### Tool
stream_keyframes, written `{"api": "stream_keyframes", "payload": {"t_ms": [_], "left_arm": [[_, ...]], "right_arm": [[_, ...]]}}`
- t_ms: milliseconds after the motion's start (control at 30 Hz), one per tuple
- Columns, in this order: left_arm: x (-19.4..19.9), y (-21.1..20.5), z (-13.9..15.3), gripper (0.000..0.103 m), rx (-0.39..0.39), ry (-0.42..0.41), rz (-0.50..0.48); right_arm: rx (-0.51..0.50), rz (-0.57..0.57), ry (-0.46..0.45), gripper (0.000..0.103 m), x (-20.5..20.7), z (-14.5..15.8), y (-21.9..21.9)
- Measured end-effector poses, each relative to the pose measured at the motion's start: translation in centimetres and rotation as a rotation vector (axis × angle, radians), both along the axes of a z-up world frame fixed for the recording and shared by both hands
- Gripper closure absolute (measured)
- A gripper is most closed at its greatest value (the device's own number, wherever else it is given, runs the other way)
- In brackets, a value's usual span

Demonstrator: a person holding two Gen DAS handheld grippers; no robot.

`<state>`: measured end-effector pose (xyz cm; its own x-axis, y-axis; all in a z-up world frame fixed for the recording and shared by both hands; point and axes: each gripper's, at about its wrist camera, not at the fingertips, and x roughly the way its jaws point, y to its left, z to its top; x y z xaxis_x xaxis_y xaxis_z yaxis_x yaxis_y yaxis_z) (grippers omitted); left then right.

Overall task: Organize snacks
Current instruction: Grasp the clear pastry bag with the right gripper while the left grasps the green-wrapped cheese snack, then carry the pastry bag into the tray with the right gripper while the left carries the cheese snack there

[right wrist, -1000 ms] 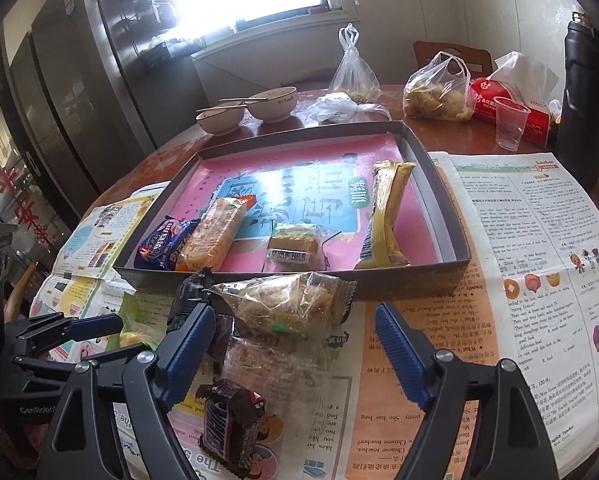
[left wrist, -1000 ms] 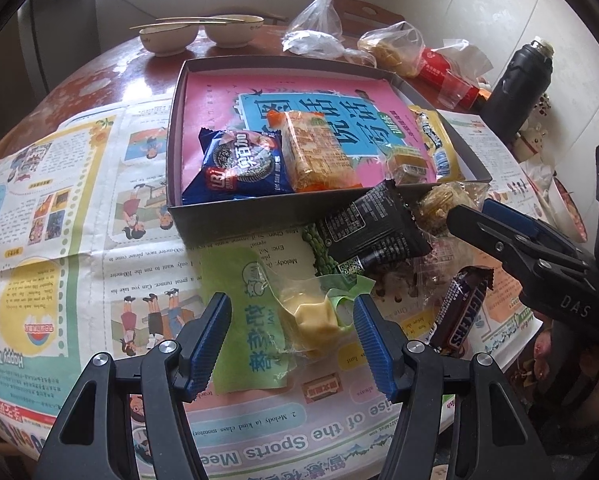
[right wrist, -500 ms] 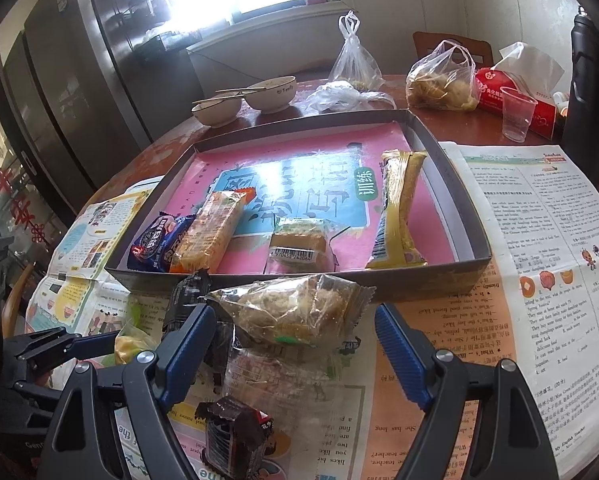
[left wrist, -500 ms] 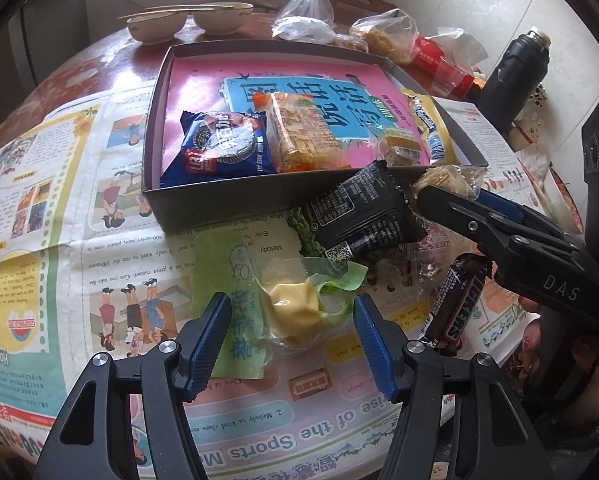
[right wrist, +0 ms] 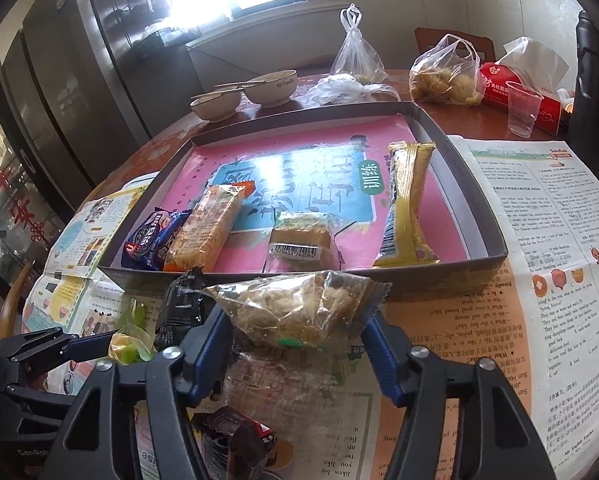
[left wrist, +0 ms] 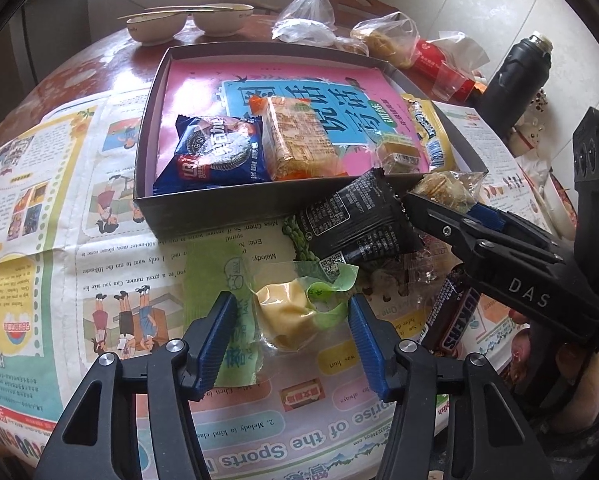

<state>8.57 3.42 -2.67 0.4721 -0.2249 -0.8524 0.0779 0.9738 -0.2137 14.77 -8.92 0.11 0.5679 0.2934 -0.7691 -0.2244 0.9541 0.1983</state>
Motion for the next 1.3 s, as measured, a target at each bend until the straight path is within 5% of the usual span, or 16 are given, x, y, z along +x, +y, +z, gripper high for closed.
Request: {"api": "stream_keyframes", "payload": {"t_ms": [467, 1300], "left_arm": [[-0.1, 0.4, 0.2, 0.063, -0.037, 0.004, 0.015], [0.3, 1.3, 4.6, 0.063, -0.050, -0.084, 0.076]], "right_arm": [[0.070, 0.006, -0.050, 0.050, -0.9, 1.0, -1.4], [0.115, -0.026, -0.124, 0.050, -1.1, 3.8, -4.1]]}}
